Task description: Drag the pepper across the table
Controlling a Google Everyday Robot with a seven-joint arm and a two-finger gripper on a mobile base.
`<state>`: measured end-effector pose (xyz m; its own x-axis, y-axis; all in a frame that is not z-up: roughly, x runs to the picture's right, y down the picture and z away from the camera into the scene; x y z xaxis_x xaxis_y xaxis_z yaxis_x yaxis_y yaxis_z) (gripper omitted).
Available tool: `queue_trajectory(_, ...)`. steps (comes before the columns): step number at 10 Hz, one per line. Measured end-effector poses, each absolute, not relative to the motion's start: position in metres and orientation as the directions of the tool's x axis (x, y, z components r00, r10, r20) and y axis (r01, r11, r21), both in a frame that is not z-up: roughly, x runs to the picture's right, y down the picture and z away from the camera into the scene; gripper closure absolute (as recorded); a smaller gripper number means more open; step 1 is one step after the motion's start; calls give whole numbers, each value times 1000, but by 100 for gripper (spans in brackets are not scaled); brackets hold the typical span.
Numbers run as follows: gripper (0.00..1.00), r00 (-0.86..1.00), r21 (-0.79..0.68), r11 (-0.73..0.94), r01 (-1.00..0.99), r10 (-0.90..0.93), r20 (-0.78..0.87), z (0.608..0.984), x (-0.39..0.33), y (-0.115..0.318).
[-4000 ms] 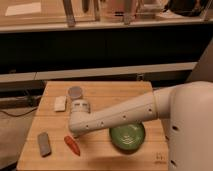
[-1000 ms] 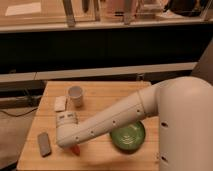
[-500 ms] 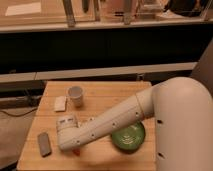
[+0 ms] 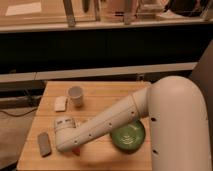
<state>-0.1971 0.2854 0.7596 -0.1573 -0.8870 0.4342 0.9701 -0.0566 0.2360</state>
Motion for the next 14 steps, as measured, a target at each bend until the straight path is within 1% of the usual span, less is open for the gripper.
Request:
queue_trajectory(9, 20, -206, 327, -36, 944, -840, 502, 757, -200, 285)
queue_trajectory(14, 20, -255, 341, -64, 938, -794, 552, 759, -205, 283)
